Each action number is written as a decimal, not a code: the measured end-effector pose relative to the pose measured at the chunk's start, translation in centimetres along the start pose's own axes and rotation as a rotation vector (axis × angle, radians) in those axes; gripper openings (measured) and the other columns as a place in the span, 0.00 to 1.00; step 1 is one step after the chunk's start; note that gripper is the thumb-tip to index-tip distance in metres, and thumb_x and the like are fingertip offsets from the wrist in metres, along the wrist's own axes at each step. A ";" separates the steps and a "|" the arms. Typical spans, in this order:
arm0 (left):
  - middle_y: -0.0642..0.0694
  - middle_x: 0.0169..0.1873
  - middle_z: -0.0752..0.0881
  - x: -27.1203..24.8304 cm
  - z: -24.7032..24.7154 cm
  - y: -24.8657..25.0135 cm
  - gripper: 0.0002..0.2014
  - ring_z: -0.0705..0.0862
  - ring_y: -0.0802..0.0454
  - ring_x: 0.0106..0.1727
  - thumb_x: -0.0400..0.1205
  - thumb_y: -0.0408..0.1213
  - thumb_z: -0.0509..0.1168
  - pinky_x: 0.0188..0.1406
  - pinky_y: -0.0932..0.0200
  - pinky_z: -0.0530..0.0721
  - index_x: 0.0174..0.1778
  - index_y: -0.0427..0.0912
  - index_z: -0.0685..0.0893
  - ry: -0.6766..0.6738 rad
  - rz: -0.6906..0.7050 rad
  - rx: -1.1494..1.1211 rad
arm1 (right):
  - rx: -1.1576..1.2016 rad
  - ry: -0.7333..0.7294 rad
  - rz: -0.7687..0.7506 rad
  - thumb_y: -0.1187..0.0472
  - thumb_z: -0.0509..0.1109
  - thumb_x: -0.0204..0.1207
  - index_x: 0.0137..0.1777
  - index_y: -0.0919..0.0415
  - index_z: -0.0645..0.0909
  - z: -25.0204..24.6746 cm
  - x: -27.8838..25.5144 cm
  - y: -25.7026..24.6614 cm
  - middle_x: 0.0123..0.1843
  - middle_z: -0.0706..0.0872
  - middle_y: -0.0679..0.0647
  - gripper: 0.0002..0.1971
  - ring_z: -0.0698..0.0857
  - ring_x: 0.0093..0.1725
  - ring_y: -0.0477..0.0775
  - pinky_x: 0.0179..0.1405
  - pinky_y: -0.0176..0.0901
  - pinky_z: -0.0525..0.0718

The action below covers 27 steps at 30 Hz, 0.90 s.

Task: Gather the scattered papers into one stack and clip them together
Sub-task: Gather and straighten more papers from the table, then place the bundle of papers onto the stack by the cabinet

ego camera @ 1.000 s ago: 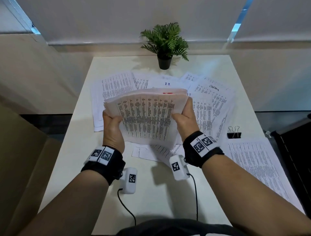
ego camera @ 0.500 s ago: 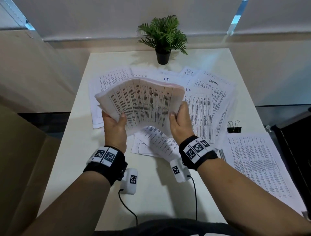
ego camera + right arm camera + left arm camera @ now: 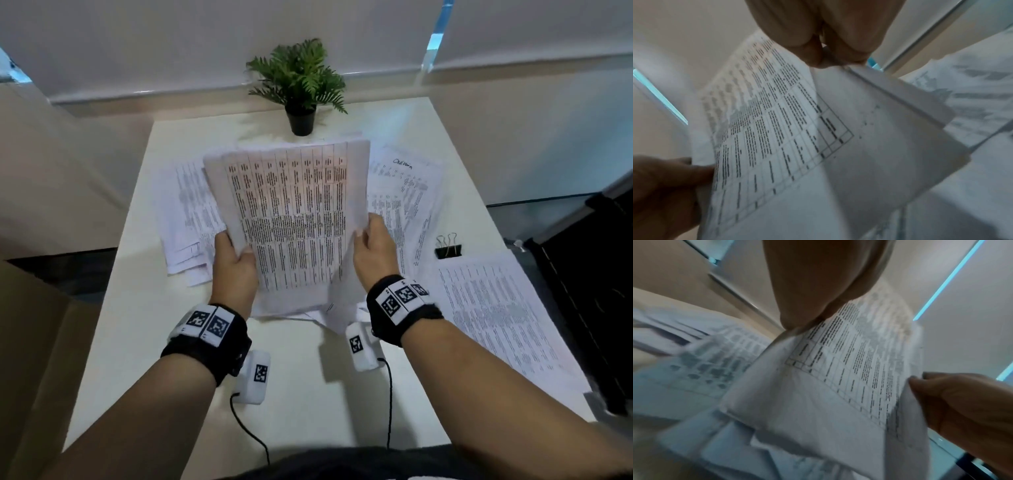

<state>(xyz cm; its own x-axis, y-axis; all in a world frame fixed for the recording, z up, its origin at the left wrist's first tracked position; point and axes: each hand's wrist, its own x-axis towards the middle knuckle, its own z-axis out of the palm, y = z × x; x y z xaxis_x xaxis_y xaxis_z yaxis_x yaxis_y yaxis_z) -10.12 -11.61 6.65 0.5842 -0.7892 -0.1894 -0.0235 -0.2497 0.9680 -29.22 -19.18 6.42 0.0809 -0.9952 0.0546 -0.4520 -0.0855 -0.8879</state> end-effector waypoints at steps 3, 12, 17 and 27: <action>0.51 0.73 0.75 -1.9 3.9 1.1 0.24 0.79 0.55 0.64 0.87 0.27 0.50 0.59 0.60 0.79 0.78 0.50 0.65 -0.147 -0.052 0.041 | 0.006 -0.043 0.092 0.71 0.55 0.81 0.65 0.60 0.68 -3.1 -0.4 1.4 0.55 0.77 0.54 0.15 0.79 0.49 0.49 0.47 0.30 0.77; 0.37 0.65 0.85 -7.2 16.4 -1.7 0.20 0.87 0.39 0.58 0.81 0.26 0.57 0.57 0.36 0.87 0.70 0.41 0.76 -0.665 -0.277 0.307 | -0.427 0.186 0.425 0.75 0.56 0.76 0.48 0.66 0.74 -17.4 -3.8 10.2 0.46 0.77 0.62 0.07 0.75 0.43 0.58 0.41 0.40 0.70; 0.34 0.51 0.91 -11.6 21.9 -4.0 0.11 0.92 0.40 0.47 0.79 0.21 0.62 0.44 0.42 0.92 0.55 0.31 0.84 -0.853 -0.389 0.362 | -0.440 0.201 0.611 0.72 0.57 0.77 0.65 0.57 0.77 -23.4 -6.4 15.8 0.48 0.83 0.60 0.20 0.81 0.45 0.61 0.43 0.43 0.74; 0.33 0.46 0.91 -14.1 26.2 -6.7 0.11 0.92 0.38 0.47 0.72 0.19 0.68 0.47 0.35 0.90 0.50 0.26 0.82 -0.810 -0.500 0.381 | -0.592 0.129 0.554 0.71 0.54 0.81 0.64 0.62 0.80 -26.2 -6.5 21.9 0.60 0.80 0.64 0.18 0.79 0.50 0.62 0.46 0.42 0.72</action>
<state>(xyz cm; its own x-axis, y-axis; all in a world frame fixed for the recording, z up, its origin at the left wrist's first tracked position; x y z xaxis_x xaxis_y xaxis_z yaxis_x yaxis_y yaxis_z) -39.44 -13.49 -1.47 -0.1219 -0.6524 -0.7480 -0.2660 -0.7046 0.6579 -62.89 -15.86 -1.41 -0.3781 -0.8950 -0.2366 -0.7934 0.4449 -0.4154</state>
